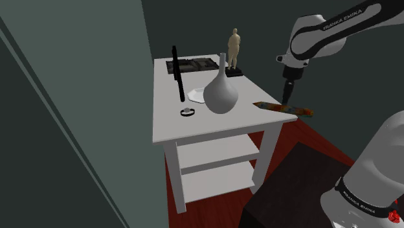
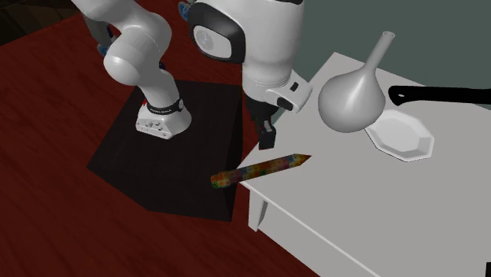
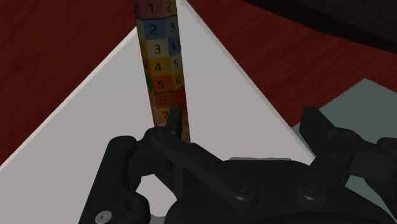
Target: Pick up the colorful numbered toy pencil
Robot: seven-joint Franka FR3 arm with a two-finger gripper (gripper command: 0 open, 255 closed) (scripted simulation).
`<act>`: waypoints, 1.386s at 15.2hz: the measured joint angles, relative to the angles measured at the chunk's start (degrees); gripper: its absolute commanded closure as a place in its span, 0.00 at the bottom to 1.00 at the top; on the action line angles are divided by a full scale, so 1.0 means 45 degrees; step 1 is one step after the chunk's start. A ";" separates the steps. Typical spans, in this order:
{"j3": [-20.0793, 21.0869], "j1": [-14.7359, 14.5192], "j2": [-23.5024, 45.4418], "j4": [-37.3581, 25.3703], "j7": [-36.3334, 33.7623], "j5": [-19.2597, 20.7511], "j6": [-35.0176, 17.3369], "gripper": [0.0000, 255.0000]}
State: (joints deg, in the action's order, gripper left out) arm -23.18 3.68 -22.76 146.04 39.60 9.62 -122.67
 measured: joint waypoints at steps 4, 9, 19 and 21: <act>-0.1016 -0.0129 0.1916 -0.0688 0.1868 -0.0284 -0.1326 0.00; -0.1475 -0.0250 0.3271 -0.0882 0.2930 -0.0814 -0.2460 0.00; -0.1576 -0.0322 0.3937 -0.0595 0.3226 -0.1196 -0.3361 1.00; -0.1576 -0.0322 0.3938 -0.0595 0.3226 -0.1198 -0.3365 1.00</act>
State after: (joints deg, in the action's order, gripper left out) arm -30.27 2.23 -5.04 143.36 54.12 4.23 -137.81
